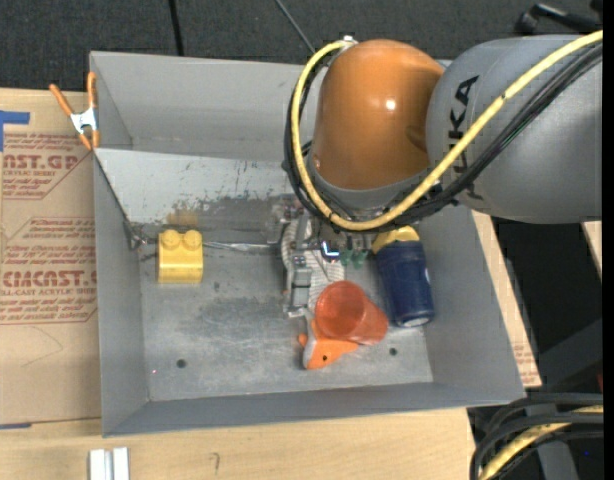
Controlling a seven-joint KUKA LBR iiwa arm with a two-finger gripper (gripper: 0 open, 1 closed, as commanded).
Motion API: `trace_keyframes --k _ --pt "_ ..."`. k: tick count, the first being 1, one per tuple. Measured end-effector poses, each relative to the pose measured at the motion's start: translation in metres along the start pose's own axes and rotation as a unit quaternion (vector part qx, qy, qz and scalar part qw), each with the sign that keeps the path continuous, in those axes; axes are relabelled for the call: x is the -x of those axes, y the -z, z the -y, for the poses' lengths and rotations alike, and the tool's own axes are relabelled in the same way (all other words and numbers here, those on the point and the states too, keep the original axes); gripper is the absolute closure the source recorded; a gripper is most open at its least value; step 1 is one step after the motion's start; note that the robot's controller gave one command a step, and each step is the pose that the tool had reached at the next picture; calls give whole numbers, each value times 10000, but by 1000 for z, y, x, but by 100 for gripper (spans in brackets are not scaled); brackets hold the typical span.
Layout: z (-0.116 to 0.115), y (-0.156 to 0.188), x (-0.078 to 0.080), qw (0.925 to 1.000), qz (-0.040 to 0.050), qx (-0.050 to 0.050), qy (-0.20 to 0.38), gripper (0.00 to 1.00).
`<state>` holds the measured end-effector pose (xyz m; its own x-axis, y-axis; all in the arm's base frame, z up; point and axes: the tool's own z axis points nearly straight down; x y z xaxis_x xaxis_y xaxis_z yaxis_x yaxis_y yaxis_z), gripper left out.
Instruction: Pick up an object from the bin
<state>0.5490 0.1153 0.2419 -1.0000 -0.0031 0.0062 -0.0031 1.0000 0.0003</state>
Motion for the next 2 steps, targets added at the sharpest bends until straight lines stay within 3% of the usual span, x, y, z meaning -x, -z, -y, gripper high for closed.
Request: trace_keyframes --k 1,2 --pt "1 5 1 10000 39 6 -8 0" --pt "32 -39 -6 9999 75 17 -138 0"
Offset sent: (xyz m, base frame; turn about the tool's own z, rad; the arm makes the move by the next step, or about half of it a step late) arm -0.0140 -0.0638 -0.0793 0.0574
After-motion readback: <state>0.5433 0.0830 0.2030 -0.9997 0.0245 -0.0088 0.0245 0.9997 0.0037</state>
